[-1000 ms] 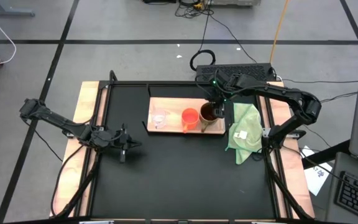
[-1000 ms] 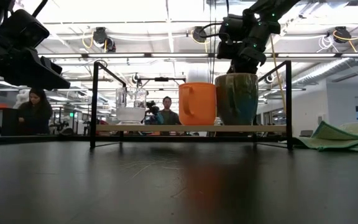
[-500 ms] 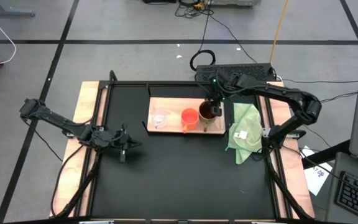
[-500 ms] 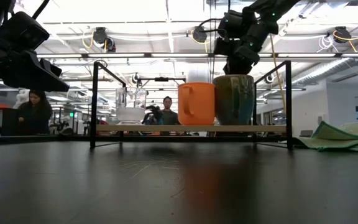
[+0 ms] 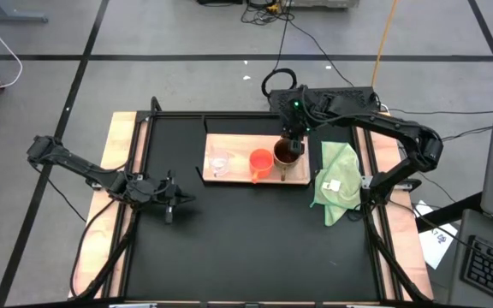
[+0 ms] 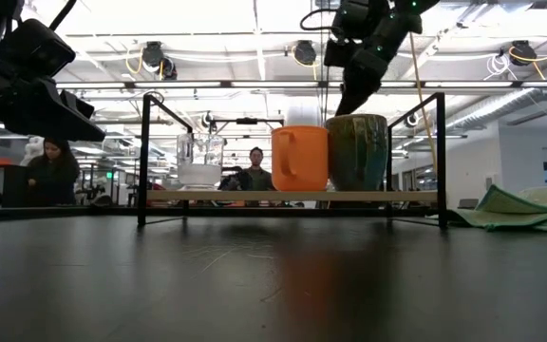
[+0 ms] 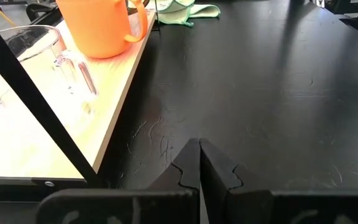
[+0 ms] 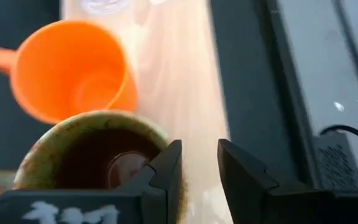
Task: Stack small to large cups/mugs on shelf
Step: Return to Home Position
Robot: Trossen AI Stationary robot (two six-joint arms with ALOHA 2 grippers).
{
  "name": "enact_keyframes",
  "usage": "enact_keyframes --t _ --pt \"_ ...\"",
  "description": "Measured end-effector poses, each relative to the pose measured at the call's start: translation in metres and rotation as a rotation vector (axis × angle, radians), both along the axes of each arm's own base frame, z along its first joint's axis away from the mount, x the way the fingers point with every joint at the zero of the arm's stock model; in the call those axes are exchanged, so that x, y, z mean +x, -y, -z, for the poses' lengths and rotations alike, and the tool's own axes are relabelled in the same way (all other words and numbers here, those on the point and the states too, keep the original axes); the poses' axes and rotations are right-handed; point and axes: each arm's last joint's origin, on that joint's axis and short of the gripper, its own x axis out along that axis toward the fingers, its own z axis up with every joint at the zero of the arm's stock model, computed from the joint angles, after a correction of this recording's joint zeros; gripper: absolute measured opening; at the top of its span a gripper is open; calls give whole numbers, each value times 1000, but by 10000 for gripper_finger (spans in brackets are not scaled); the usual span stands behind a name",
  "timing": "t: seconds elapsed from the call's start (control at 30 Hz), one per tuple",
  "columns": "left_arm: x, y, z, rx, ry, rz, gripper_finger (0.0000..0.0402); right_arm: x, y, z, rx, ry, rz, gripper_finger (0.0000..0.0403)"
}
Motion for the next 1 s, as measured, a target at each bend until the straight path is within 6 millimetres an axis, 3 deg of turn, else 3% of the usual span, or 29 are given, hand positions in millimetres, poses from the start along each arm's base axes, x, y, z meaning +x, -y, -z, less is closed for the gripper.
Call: enact_keyframes --t 0.23,0.4,0.57,0.63,0.73,1.0 --pt "0 0 0 0 1 0 3 -2 -14 -28 -15 80 112 96" --pt "1 1 -3 1 37 6 3 -22 -46 -57 -37 153 47 85" --pt "2 1 -7 55 72 31 1 -50 -84 -78 -45 270 -27 35" --pt "1 0 -9 67 88 23 1 -61 -97 -78 -39 302 -59 10" --pt "-1 -1 -12 89 112 19 1 -80 -112 -71 -11 342 -72 7" --pt "-10 -5 -21 88 190 22 1 -122 -130 -28 36 433 -42 1"
